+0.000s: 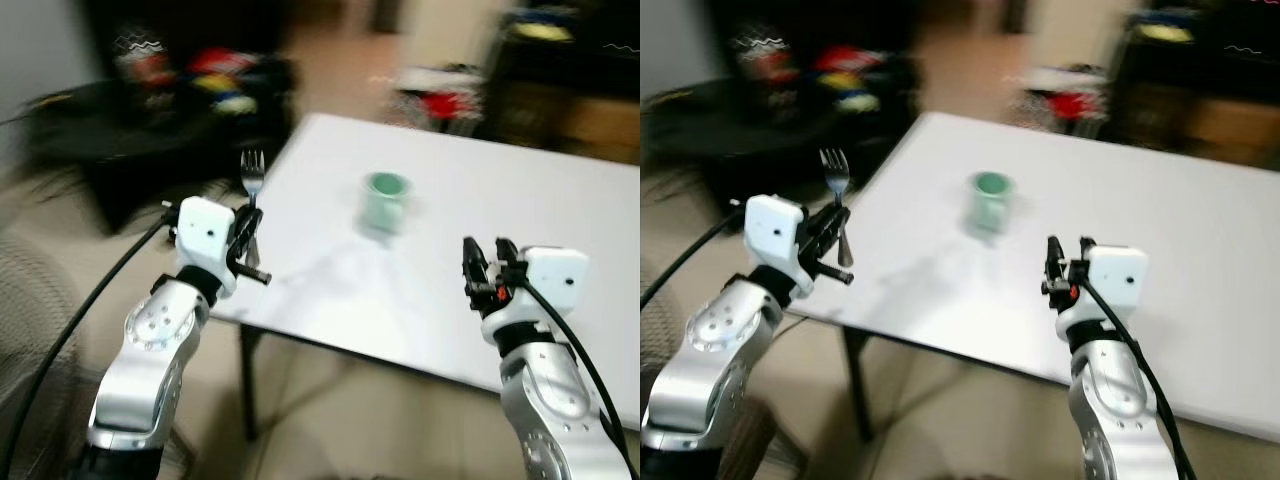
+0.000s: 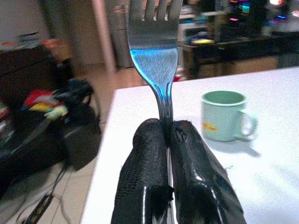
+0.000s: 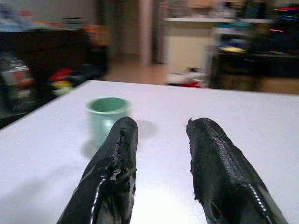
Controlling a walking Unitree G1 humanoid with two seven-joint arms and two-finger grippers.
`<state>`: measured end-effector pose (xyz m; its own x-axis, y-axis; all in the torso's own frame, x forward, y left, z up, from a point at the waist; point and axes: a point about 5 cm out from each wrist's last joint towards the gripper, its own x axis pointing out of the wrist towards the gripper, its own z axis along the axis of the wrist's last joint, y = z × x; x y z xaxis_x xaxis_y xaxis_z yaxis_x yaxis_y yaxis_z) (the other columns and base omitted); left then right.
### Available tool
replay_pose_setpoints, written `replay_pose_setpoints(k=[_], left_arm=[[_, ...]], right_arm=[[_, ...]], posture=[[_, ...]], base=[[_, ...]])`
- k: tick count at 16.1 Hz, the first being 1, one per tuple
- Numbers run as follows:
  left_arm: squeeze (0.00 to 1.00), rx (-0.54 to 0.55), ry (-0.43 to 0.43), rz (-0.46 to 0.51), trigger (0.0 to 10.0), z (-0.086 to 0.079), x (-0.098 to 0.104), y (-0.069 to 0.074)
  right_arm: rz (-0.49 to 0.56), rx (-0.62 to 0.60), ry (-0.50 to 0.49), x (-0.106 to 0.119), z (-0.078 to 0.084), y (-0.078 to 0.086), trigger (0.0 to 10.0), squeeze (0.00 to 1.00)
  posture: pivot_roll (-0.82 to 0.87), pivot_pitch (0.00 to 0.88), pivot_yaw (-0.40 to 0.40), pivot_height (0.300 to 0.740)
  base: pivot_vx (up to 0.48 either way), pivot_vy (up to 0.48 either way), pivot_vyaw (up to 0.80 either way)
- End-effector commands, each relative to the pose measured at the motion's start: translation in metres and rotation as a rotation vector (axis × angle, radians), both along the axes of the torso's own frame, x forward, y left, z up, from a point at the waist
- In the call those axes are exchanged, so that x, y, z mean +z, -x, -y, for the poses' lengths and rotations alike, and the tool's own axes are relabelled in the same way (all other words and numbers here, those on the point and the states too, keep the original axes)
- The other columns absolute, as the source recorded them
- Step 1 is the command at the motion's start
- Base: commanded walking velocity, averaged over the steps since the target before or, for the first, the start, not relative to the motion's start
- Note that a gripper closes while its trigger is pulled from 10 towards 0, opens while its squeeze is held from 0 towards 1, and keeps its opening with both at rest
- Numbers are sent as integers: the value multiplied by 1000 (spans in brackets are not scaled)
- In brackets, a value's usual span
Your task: Setting the table
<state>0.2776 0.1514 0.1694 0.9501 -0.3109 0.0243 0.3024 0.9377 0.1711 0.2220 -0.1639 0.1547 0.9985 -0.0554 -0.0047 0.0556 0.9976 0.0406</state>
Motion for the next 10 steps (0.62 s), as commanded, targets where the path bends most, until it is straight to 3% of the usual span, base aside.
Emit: replay_pose_setpoints(k=[1,3,6,8,10], left_arm=[[0,6,-12,13,10000,2,2,-2],[0,-2,-7,15,10000,4,3,-2],[0,5,4,3,10000,9,2,-6],[0,-55,-8,-18,10000,18,-3,-5],[0,-89,-44,-89,10000,22,-12,-8]], right_arm=[[-5,-4,-5,1,1,0,10000,0],[-8,-4,-3,0,2,0,10000,0],[-23,49,8,0,2,-2,10000,0],[-38,128,4,-1,2,-3,10000,0],[-83,191,-1,-6,5,-2,10000,0]], posture=[[-53,0,-29,740],[-54,0,-28,740],[-55,0,-28,740],[-55,0,-28,740],[-54,0,-36,740]], base=[[0,-480,-800],[0,-480,-800],[0,0,0],[0,0,0],[0,0,0]])
